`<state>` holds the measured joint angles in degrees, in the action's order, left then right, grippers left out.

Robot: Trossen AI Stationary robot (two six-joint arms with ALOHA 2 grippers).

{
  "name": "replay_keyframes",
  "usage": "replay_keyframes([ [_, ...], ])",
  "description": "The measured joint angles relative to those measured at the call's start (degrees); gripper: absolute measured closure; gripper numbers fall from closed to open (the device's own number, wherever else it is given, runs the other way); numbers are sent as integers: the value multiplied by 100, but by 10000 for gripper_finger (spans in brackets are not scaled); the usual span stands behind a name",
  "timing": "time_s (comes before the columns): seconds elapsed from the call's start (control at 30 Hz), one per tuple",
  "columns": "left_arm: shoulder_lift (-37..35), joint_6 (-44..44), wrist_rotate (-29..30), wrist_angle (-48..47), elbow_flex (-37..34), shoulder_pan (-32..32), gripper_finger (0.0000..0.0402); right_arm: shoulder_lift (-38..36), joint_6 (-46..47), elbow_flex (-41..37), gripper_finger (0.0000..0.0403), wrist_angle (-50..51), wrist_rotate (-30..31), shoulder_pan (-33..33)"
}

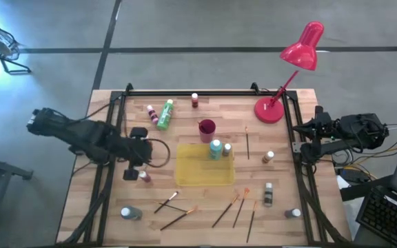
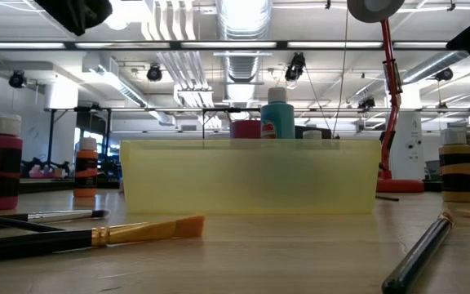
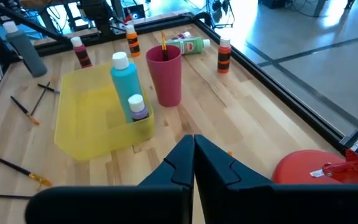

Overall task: Pick & Place Paint Supplies
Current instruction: Put the gold paint brush into the pink cup

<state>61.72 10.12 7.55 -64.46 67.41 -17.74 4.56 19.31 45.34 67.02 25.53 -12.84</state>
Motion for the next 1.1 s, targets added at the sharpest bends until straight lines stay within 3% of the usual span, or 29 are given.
replay_keyframes([
  [0.2, 517, 845, 405, -669, 503, -529, 345, 0, 2, 0, 394, 0, -1, 0],
  [0.43, 1035, 1189, 430, -737, 545, -667, 281, 0, 9, 0, 394, 0, 1, 0],
  [0.7, 1668, 1117, -702, -701, 540, -692, 242, 0, 10, 0, 394, 0, 0, 0],
  [1.1, 2593, 1259, -776, -575, 537, -1035, 243, 0, 2, 0, 394, -1, 1, 0],
])
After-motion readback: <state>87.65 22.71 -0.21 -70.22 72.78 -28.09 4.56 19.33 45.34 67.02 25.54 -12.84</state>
